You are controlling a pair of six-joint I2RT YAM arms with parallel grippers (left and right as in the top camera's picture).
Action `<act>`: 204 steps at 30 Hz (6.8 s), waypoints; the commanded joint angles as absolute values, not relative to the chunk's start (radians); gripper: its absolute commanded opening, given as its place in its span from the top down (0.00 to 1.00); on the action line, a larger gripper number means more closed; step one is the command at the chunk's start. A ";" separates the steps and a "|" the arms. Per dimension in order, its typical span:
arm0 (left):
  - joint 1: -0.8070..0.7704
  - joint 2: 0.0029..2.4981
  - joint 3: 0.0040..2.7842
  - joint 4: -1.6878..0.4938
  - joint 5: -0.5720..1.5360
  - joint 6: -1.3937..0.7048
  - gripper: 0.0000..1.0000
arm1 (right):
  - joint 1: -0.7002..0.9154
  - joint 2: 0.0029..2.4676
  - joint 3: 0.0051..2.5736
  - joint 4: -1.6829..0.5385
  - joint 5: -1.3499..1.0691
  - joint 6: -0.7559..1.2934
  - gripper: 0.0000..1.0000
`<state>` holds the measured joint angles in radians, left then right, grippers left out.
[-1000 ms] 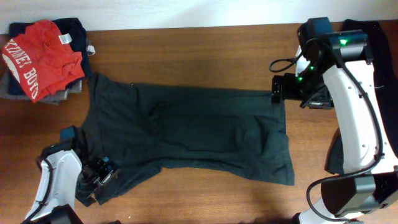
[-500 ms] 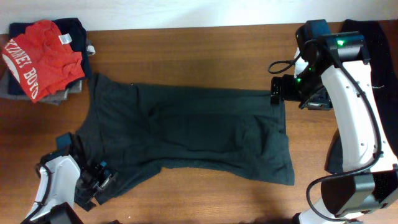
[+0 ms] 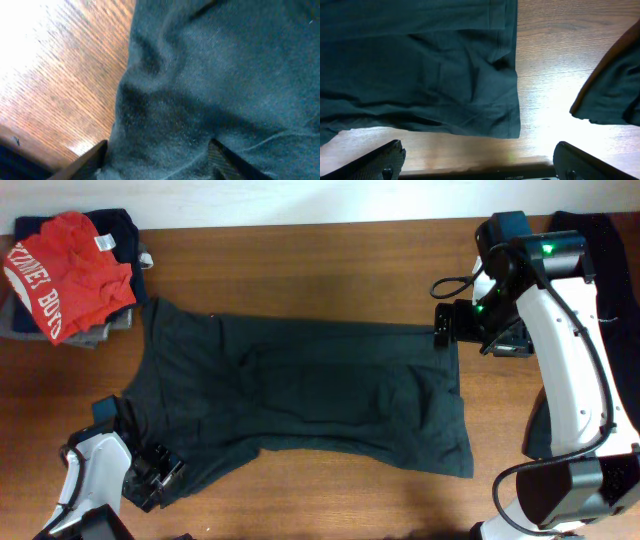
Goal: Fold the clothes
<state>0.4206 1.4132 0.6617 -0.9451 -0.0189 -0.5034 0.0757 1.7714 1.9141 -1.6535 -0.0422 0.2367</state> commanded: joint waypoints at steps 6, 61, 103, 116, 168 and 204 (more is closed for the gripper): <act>0.427 1.398 0.649 -0.924 -0.019 -0.472 0.88 | 0.078 1.757 1.909 -1.640 -0.047 0.290 0.01; 0.413 1.409 0.937 -0.620 0.139 -0.509 0.01 | 0.200 1.507 1.185 -1.398 0.011 0.960 0.01; 0.413 1.409 0.937 -0.622 0.143 -0.530 0.01 | 0.201 1.510 0.636 -0.875 -0.009 1.179 0.01; 0.413 1.409 0.937 -0.622 0.144 -0.530 0.01 | 0.201 1.510 0.546 -0.758 -0.006 1.179 0.31; 0.413 1.612 0.936 -0.852 0.183 -0.389 0.20 | 0.201 1.443 0.852 -1.003 0.143 0.999 0.74; 0.323 1.615 0.945 -0.578 0.407 -0.450 0.99 | 0.200 1.443 0.877 -0.937 0.129 0.971 0.73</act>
<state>0.3264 1.6085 0.9295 -0.6018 0.3340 -0.4095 0.2001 1.4597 0.8513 -0.9485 0.1123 0.9840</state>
